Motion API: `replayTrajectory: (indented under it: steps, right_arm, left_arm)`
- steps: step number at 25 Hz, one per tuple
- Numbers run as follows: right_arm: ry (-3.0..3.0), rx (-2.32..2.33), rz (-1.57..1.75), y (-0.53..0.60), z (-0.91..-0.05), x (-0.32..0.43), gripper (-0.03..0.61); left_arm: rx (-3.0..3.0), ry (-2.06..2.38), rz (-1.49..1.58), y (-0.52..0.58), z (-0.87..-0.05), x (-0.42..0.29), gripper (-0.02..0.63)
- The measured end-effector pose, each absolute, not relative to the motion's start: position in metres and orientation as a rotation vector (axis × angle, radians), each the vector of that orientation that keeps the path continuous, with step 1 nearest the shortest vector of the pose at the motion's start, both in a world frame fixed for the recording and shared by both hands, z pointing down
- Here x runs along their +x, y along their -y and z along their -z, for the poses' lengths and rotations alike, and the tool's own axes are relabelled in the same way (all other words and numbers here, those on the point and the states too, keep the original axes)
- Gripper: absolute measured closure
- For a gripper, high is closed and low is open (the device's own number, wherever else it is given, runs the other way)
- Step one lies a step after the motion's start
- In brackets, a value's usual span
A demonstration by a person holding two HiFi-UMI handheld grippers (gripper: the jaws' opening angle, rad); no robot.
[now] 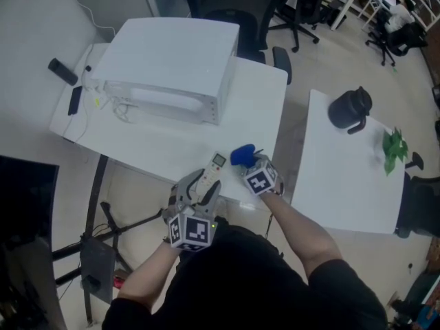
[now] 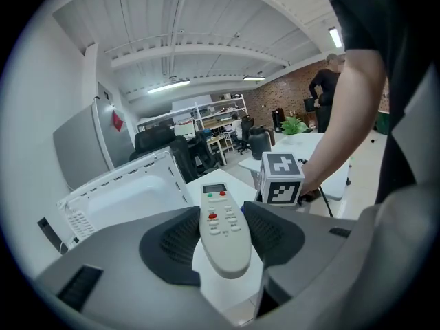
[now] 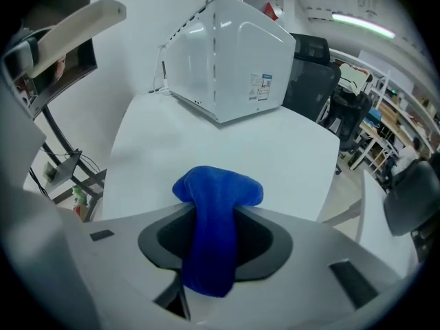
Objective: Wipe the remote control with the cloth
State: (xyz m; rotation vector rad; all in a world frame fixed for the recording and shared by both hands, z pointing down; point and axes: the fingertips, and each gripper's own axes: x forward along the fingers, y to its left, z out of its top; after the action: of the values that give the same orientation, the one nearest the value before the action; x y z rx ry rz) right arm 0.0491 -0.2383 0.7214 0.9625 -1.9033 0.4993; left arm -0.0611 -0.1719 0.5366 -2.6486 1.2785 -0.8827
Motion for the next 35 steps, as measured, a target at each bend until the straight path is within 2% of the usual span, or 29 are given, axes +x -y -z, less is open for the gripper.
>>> replayTrajectory:
  steps: [4, 10, 15, 18, 22, 35]
  right_arm:
    - [1.994, 1.003, -0.496, 0.238, -0.685, 0.047, 0.446]
    - [2.316, 1.074, -0.369, 0.231, -0.548, 0.027, 0.448]
    - [2.552, 0.817, -0.191, 0.193, -0.461, -0.019, 0.448]
    - [2.565, 0.552, -0.125, 0.164, -0.459, -0.048, 0.448]
    - [2.498, 0.428, -0.112, 0.147, -0.471, -0.065, 0.448]
    - [2.364, 0.672, -0.099, 0.192, -0.486, -0.022, 0.453]
  left_arm:
    - [-2.635, -1.289, 0.877, 0.175, -0.532, -0.062, 0.411]
    - [-2.593, -1.292, 0.870, 0.183, -0.527, -0.063, 0.411]
    - [-2.532, -1.245, 0.893, 0.189, -0.523, -0.058, 0.411]
    - [-2.484, -1.179, 0.916, 0.189, -0.521, -0.052, 0.411]
    - [-2.402, -1.078, 0.921, 0.183, -0.512, -0.037, 0.411]
    - [-2.405, -1.004, 0.853, 0.161, -0.504, -0.041, 0.411]
